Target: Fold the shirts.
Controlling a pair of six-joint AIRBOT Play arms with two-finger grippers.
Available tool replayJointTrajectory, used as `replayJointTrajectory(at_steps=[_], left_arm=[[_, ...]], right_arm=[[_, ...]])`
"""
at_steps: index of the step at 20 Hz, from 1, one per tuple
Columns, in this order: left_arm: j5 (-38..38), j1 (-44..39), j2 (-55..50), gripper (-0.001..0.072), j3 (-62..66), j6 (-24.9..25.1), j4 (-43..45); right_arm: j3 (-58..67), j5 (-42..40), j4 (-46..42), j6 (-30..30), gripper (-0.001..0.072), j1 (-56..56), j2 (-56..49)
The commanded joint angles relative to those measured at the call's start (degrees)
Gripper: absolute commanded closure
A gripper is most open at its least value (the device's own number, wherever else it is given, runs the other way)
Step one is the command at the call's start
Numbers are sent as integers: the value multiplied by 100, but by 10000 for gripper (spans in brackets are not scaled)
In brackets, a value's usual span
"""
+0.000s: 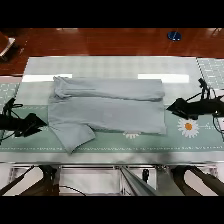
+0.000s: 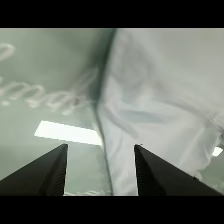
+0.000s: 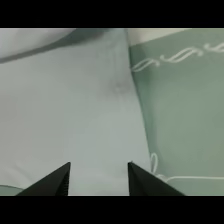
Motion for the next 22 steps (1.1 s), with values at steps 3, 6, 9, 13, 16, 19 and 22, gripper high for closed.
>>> replayJointTrajectory(at_steps=[3, 6, 9, 13, 16, 19, 22], left_arm=[[463, -407, 221, 198, -831, 262, -601], [1010, -990, 122, 198, -1058, 289, -1049], [1447, -1733, -59, 202, -1097, 219, -1191], [1335, -1915, -125, 687, -988, 243, -1211], [1202, -1915, -125, 687, -876, 227, -1215], [1158, -1919, -125, 687, -857, 221, -1215], [1152, -1921, -125, 687, -861, 221, -1215]], right_arm=[[-798, -219, 763, -369, 297, -28, 326], [-798, -354, 852, -352, 296, -28, 326], [-780, -505, 780, -348, 296, -407, 319], [-809, 446, -286, -142, 296, -1403, 319], [-1266, 1058, -737, -83, 296, -1248, 319], [-1502, 933, -743, -37, 296, -844, 306], [-1513, 378, -518, 144, 296, -341, 33]])
